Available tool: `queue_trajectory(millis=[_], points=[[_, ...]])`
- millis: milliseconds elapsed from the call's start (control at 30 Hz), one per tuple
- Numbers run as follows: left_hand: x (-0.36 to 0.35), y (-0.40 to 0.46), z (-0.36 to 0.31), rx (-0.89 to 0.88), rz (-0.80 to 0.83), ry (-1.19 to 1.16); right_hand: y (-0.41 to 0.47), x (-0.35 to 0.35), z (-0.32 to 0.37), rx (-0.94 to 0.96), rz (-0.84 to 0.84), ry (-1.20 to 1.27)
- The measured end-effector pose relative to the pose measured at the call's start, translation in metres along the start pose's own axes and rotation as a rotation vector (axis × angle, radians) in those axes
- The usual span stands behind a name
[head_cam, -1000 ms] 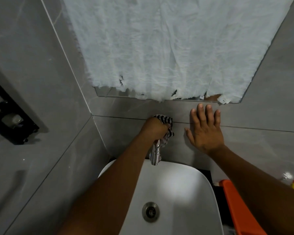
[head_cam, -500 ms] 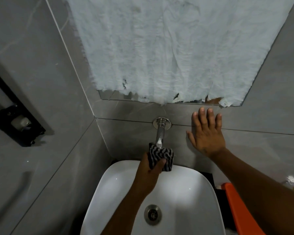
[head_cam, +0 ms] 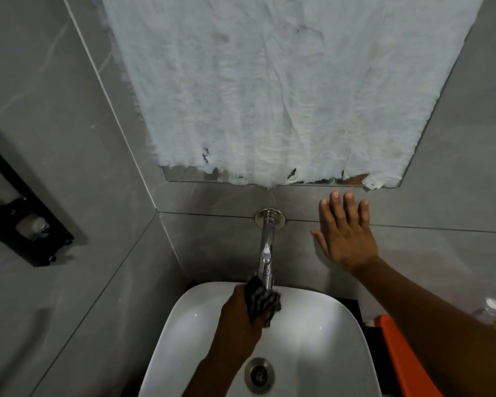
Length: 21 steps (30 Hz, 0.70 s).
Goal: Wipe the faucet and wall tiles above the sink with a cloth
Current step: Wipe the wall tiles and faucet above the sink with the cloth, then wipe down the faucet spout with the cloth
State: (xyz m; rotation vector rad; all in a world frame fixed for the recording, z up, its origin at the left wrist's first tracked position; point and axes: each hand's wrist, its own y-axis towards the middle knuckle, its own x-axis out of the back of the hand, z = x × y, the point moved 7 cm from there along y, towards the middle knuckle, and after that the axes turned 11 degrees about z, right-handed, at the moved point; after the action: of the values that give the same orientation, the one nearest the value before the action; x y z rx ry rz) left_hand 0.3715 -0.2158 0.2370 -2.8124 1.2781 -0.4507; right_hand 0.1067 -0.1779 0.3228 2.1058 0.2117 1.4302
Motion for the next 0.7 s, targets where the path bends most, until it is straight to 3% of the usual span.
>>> queue_trajectory(millis=[67,200,300,400,467,600,700], points=[[-0.009,-0.013,0.027,0.150,0.056,-0.052,0.001,0.004,0.003,-0.033,0.043,0.049],[-0.039,-0.038,0.067,0.357,-0.034,-0.576,-0.012,0.017,0.025,-0.110,0.206,0.226],[-0.072,-0.031,0.066,0.425,-0.028,-0.790,-0.066,-0.001,0.047,-0.239,0.638,0.719],[-0.099,-0.015,0.040,0.382,0.008,-0.906,-0.131,-0.008,0.057,-0.456,1.067,1.166],[-0.119,-0.003,0.021,0.361,0.054,-1.005,-0.150,0.000,0.041,-0.575,1.024,1.319],[-0.170,0.024,-0.008,0.360,0.190,-1.475,-0.161,0.033,-0.022,-0.768,0.642,1.441],[-0.213,0.056,-0.029,0.338,0.362,-1.378,-0.186,0.047,-0.067,-0.880,0.446,1.497]])
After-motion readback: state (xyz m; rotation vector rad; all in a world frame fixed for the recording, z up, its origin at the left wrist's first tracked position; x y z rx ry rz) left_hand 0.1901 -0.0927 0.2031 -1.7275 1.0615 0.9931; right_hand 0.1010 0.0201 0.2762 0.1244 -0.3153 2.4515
